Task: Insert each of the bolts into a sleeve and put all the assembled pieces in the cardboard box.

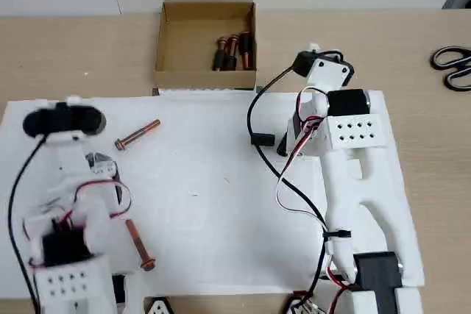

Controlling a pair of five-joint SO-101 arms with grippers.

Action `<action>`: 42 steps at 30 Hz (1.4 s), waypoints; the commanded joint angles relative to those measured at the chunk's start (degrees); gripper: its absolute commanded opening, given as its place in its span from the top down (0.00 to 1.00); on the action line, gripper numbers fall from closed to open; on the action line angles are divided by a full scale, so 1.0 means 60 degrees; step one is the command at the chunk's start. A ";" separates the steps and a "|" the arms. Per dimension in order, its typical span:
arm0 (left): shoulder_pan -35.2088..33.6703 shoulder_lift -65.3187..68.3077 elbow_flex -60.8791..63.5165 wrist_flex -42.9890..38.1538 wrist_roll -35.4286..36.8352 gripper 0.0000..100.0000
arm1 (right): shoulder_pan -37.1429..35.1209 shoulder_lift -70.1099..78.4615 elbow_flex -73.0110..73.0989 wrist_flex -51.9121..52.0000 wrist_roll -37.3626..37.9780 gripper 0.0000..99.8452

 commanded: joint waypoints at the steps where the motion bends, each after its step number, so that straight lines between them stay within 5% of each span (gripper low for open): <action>1: 0.0015 0.2242 -0.2132 0.0762 0.0571 0.99 | 0.0037 -0.0300 -0.0044 -0.0242 0.0103 0.77; 7: 0.0029 0.6051 -0.5399 0.3048 0.0469 0.99 | 0.0037 -0.0315 0.0044 -0.0242 0.0103 0.77; 13: 0.0029 0.8879 -0.7538 0.4527 -0.1685 0.99 | 0.0037 -0.0330 0.0645 -0.0286 0.0103 0.77; 23: 0.0044 1.1487 -0.9971 0.4410 -0.3282 0.99 | 0.0037 -0.0315 0.0864 -0.0300 0.0103 0.77; 29: 0.0059 1.3128 -1.1216 0.4308 -0.4293 0.86 | 0.0037 -0.0315 0.0864 -0.0300 0.0103 0.77; 42: 0.0440 1.6088 -1.3297 0.4322 -0.5890 0.88 | 0.0081 -0.0315 0.0864 -0.0300 0.0103 0.77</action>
